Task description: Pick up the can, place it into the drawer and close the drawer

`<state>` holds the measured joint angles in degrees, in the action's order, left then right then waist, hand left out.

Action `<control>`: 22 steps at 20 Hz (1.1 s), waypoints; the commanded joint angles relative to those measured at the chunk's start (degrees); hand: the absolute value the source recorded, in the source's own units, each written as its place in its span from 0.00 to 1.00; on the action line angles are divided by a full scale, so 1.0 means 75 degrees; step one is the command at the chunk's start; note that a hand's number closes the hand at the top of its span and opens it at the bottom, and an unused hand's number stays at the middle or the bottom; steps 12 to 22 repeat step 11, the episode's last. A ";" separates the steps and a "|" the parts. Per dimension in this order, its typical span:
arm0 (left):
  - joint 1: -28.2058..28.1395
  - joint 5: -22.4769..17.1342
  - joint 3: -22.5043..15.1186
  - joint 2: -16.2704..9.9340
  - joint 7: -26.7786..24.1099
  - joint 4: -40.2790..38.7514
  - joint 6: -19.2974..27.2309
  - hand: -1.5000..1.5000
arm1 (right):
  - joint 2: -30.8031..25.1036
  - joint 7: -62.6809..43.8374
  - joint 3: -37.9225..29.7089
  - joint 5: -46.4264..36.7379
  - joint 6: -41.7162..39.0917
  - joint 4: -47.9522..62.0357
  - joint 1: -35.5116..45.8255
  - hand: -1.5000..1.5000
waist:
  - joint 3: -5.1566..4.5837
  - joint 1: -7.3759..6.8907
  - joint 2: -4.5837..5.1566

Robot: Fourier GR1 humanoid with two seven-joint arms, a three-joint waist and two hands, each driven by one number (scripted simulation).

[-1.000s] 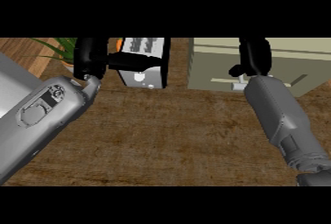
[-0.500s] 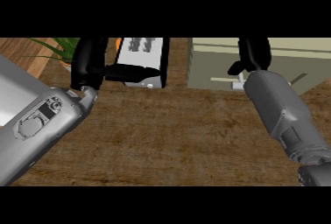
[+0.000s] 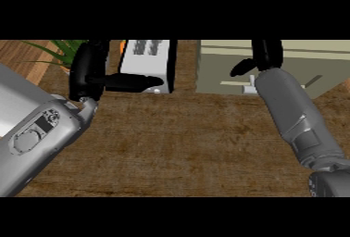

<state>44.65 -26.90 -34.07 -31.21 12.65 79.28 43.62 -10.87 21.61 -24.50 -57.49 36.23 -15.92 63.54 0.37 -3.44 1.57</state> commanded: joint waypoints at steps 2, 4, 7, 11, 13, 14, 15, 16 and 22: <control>-0.0182 0.0126 -0.0042 0.0060 0.0053 0.0084 0.0114 0.00 | 0.0634 0.0283 -0.0998 0.1323 -0.0461 -0.0319 0.0807 0.00 | -0.0021 -0.0044 -0.0099; -0.0547 0.0095 0.0113 -0.0071 -0.0310 0.0155 -0.0040 0.00 | 0.0574 0.0608 -0.1418 0.1828 -0.0770 -0.0360 0.0697 0.00 | -0.0029 -0.0025 -0.0084; -0.0362 0.0048 0.0301 -0.0265 0.0070 0.0409 -0.0042 0.00 | 0.0606 0.1022 -0.1836 0.2388 -0.1287 -0.0351 0.0585 0.00 | -0.0025 0.0054 -0.0116; -0.0546 0.0077 0.0526 -0.0207 0.0023 0.0191 -0.0265 0.00 | 0.0679 0.1187 -0.1907 0.2541 -0.1236 -0.0221 0.0531 0.00 | -0.0038 0.0144 -0.0098; -0.0546 0.0077 0.0526 -0.0207 0.0023 0.0191 -0.0265 0.00 | 0.0679 0.1187 -0.1907 0.2541 -0.1236 -0.0221 0.0531 0.00 | -0.0038 0.0144 -0.0098; -0.0546 0.0077 0.0526 -0.0207 0.0023 0.0191 -0.0265 0.00 | 0.0679 0.1187 -0.1907 0.2541 -0.1236 -0.0221 0.0531 0.00 | -0.0038 0.0144 -0.0098; -0.0546 0.0077 0.0526 -0.0207 0.0023 0.0191 -0.0265 0.00 | 0.0679 0.1187 -0.1907 0.2541 -0.1236 -0.0221 0.0531 0.00 | -0.0038 0.0144 -0.0098; -0.0546 0.0077 0.0526 -0.0207 0.0023 0.0191 -0.0265 0.00 | 0.0679 0.1187 -0.1907 0.2541 -0.1236 -0.0221 0.0531 0.00 | -0.0038 0.0144 -0.0098; -0.0546 0.0077 0.0526 -0.0207 0.0023 0.0191 -0.0265 0.00 | 0.0679 0.1187 -0.1907 0.2541 -0.1236 -0.0221 0.0531 0.00 | -0.0038 0.0144 -0.0098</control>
